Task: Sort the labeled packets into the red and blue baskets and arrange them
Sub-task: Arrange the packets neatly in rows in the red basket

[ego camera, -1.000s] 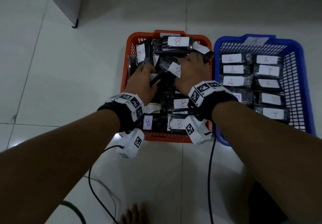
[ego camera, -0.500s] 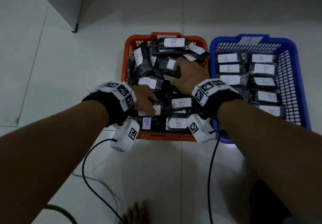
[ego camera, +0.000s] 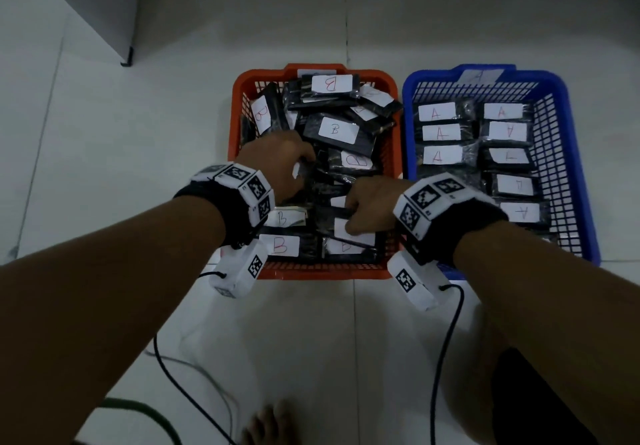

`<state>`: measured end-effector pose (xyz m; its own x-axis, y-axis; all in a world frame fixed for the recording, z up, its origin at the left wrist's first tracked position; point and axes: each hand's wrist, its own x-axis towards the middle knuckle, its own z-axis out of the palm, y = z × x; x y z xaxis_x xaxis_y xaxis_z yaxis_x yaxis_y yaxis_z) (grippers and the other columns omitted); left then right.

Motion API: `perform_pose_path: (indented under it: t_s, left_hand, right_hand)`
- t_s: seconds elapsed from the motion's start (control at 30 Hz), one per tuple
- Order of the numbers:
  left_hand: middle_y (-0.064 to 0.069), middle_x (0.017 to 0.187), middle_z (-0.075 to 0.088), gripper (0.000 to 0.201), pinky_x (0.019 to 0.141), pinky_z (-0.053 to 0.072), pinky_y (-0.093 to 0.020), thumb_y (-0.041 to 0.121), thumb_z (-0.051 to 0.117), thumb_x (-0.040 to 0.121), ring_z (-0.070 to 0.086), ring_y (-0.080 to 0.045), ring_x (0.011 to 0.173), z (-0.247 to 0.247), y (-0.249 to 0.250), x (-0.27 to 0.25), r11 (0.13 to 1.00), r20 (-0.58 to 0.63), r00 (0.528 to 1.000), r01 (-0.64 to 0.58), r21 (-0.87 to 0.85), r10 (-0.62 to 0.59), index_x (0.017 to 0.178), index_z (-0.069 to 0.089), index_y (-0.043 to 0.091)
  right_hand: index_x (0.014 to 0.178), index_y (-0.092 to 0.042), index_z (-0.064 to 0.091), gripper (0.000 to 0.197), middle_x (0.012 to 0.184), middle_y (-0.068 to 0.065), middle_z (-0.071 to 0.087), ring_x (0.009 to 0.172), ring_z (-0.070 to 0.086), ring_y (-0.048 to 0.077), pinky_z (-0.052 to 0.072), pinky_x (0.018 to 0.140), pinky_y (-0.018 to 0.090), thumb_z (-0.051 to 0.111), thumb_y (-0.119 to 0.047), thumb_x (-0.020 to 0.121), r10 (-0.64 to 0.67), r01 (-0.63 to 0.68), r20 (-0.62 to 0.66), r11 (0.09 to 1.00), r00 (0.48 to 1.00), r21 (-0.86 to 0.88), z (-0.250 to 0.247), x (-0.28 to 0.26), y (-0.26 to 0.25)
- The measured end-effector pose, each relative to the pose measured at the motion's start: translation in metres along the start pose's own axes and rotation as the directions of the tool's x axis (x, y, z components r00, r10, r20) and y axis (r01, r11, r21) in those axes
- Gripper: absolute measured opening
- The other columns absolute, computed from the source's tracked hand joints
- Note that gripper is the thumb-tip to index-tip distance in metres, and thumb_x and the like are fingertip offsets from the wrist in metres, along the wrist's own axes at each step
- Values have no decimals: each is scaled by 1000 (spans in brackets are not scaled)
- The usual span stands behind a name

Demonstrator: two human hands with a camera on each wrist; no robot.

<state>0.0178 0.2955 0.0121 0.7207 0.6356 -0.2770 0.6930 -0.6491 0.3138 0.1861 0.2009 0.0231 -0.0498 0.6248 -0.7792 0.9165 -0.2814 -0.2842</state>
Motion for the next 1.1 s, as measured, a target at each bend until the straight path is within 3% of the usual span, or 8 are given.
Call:
perform_pose_path:
  t_s: [0.13,0.23,0.47,0.73,0.87,0.93,1.03,1.1]
  left_hand:
    - [-4,128,57,51,93,49,-40,24,66,81,52,-25,118,1,-4,5,996,94,995,-32,80,24,131,53,22]
    - [-9,123,59,54,90,50,-42,24,69,80,55,-30,113,-2,-6,7,988,114,992,-73,138,57,131,52,20]
    - [-2,102,56,20,74,44,-30,13,66,79,59,-27,94,-7,-2,5,977,152,976,-174,121,155,97,69,20]
    - [8,86,66,24,71,46,-20,26,84,67,60,-12,82,-25,6,12,994,435,900,70,-88,-25,88,71,25]
    - [12,98,65,41,86,47,-22,39,86,63,58,-10,95,-7,1,5,963,586,788,265,-42,-191,98,73,24]
    - [16,99,69,36,87,49,-18,43,87,60,61,-6,95,3,-1,-1,943,606,773,315,-108,-189,91,76,28]
    - [19,109,63,34,71,41,-1,41,76,77,55,-1,99,7,7,-9,944,637,750,312,-106,-176,108,73,25]
    - [14,115,64,34,82,40,-4,41,71,82,55,-5,109,7,9,-14,939,623,755,331,-92,-205,111,71,24]
  right_hand:
    - [91,-22,72,30,89,-1,68,78,64,19,50,56,25,59,-48,84,-61,47,-340,998,938,-49,-8,5,0]
    - [109,-20,67,22,109,3,61,98,61,26,52,71,34,55,-25,91,-164,96,-501,983,850,-159,-15,19,-5]
    - [142,-32,43,59,130,7,43,116,50,32,46,73,37,60,-14,88,-204,55,-409,936,889,-348,-5,34,-5]
    - [128,-14,49,47,127,12,48,118,47,33,40,92,42,64,-28,86,-229,77,-410,932,883,-354,-8,32,-9]
    - [113,-20,48,41,106,1,60,95,57,24,40,76,33,69,-40,83,-268,205,-482,962,834,-181,-8,25,10]
    - [106,-25,48,42,93,-7,58,83,56,17,38,68,30,70,-50,80,-246,265,-541,963,804,-45,-10,16,13]
    - [98,-31,50,41,82,-12,59,71,57,12,45,60,28,67,-61,76,-214,300,-532,951,819,79,-12,5,13]
    - [93,-30,53,40,76,-11,59,67,58,11,48,57,28,67,-62,74,-207,294,-468,948,859,120,-10,3,14]
